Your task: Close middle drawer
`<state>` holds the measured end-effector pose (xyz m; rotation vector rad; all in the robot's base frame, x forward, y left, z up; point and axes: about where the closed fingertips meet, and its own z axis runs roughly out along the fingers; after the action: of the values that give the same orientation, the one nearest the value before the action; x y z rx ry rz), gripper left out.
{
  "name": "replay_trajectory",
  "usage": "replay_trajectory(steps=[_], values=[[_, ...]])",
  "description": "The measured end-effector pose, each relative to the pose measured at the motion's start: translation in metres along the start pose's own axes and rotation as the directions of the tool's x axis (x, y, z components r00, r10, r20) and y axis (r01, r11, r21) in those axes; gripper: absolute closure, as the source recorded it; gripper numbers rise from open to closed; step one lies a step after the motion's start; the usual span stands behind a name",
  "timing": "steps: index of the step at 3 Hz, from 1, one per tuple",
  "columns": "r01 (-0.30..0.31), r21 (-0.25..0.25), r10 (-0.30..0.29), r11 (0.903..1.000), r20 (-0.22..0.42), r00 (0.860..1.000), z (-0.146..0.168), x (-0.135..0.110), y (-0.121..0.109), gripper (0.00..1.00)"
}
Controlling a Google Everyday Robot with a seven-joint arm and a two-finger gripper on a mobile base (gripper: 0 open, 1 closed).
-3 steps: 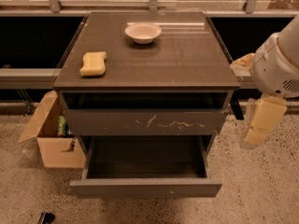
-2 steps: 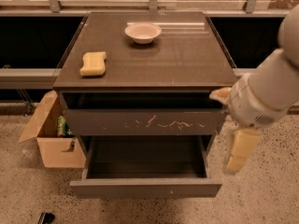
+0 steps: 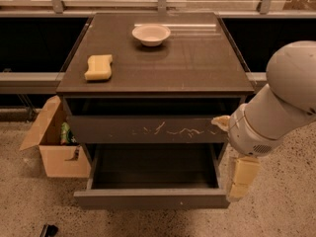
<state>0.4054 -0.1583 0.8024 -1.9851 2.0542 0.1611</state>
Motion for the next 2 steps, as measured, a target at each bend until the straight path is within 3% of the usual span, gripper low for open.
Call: replay_trajectory(steps=[1, 2], values=[[0.004, -0.015, -0.004, 0.9999, 0.014, 1.0, 0.039, 0.004, 0.008, 0.0], [0.023, -0.06, -0.019, 0.9979, 0.072, 0.997, 0.109, 0.008, 0.026, 0.0]])
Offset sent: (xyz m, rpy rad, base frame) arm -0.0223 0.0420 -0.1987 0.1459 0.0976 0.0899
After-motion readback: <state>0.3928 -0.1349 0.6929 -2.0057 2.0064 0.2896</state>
